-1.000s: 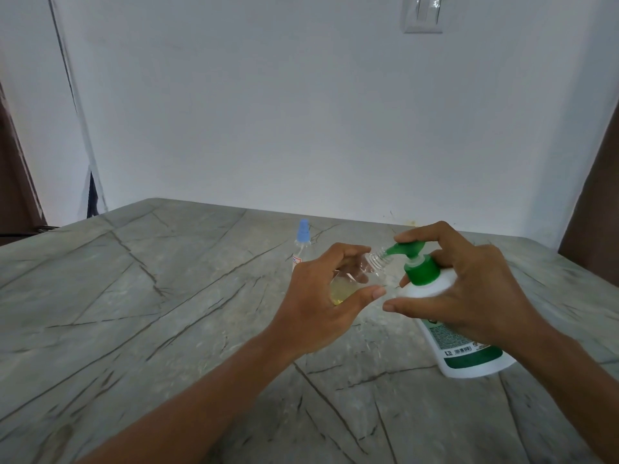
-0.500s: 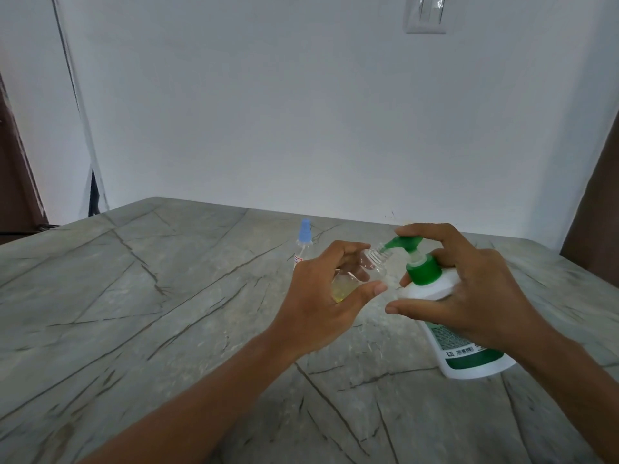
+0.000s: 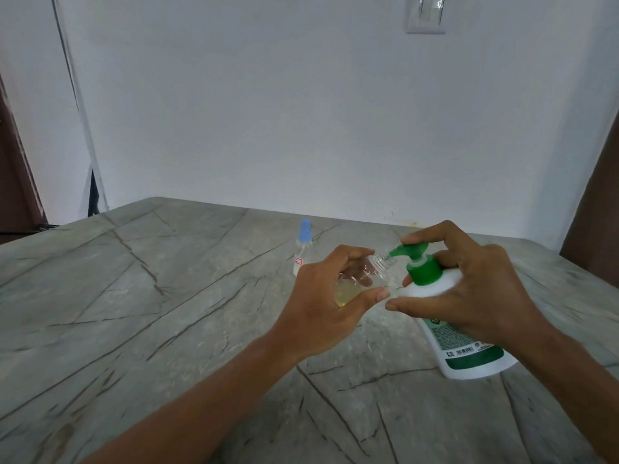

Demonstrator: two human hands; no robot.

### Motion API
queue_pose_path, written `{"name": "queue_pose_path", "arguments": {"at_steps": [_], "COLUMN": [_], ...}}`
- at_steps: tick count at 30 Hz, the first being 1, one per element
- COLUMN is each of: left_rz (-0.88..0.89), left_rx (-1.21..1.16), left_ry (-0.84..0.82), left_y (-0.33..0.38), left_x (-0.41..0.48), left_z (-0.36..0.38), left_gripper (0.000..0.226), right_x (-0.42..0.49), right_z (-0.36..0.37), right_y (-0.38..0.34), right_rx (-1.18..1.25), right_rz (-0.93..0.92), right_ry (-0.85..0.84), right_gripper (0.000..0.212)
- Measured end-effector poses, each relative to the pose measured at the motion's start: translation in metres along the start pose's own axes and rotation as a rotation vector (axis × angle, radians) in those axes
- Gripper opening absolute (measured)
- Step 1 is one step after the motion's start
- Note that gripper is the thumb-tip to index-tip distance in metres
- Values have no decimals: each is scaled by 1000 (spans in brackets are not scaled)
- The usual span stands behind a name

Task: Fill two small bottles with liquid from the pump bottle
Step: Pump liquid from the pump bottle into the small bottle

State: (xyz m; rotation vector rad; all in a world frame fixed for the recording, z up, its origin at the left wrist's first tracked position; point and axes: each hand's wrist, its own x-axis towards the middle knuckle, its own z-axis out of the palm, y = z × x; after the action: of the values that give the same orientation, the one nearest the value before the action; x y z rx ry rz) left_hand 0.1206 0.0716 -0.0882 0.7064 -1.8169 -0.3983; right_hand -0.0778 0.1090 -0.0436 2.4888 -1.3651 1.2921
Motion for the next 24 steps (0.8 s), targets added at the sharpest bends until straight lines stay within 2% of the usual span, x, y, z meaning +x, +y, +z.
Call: {"name": "queue_pose_path", "arguments": {"at_steps": [6, 21, 24], "left_rz": [-14, 7, 5], "left_rx": [-17, 24, 22], "left_ry": [20, 2, 3], "left_y": [3, -1, 0], "left_x": [2, 1, 1], "left_z": [-2, 0, 0], "left_gripper": [49, 49, 49], "right_x": [-1, 0, 0], "right_z": [2, 1, 2], "right_y": [2, 2, 2], "right_rx": [-37, 4, 1], "right_rz": [-39, -43, -47], "right_ry": [-41, 17, 14], "right_gripper": [83, 64, 66]}}
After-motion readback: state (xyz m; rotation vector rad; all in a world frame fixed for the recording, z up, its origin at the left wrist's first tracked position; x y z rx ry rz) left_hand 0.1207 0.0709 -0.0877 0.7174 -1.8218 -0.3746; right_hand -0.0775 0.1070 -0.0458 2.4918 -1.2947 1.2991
